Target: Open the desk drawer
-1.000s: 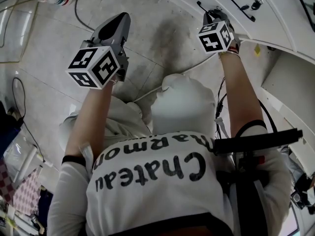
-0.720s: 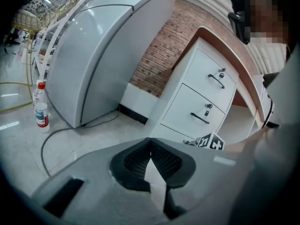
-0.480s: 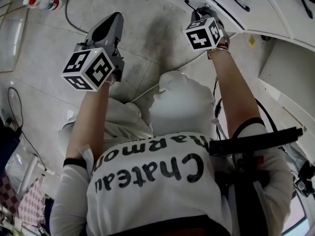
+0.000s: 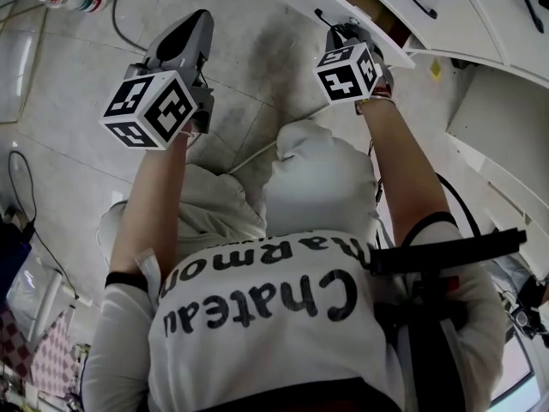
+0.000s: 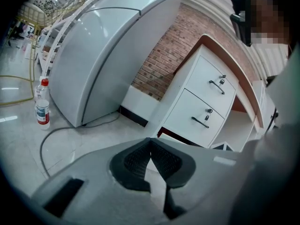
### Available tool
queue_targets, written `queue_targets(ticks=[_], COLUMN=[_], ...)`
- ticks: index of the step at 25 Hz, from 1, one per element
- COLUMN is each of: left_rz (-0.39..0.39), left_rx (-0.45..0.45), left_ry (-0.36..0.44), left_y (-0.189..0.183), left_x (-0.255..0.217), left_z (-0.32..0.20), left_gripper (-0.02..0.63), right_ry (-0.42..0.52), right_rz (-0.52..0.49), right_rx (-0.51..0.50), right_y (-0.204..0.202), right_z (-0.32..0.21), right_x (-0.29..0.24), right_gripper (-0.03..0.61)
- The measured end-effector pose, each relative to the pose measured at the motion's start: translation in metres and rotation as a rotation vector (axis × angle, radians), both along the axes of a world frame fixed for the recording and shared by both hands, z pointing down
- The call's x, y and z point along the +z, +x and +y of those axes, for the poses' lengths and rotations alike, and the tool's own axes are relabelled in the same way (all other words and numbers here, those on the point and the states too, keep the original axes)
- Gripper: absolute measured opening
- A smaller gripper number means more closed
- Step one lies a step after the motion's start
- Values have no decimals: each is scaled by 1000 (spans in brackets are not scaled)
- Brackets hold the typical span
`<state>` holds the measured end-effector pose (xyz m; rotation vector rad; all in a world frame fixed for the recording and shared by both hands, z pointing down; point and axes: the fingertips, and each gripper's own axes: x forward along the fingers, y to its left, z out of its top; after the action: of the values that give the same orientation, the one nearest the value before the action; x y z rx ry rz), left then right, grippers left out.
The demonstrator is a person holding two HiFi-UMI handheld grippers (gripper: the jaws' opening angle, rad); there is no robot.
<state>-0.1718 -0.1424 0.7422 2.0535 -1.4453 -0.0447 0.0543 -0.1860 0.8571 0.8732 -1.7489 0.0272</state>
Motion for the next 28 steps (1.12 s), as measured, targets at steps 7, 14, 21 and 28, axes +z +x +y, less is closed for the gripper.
queue_targets(ticks=[7, 14, 21, 28], left_rz=[-7, -12, 24, 37], left_rx=[19, 19, 24, 55], left_ry=[6, 89, 108, 94], left_y=[9, 8, 17, 25], left_x=[-25, -46, -45, -33], left_z=[-3, -6, -11, -4], left_gripper=[15, 15, 15, 15], right_ry=[-46, -45, -46, -61], right_rz=[70, 76, 70, 92], right_rx=[-99, -81, -100, -126], right_y=[-10, -16, -24, -25], right_z=[33, 53, 70, 88], right_x=[1, 4, 3, 5], right_gripper=[23, 21, 21, 21])
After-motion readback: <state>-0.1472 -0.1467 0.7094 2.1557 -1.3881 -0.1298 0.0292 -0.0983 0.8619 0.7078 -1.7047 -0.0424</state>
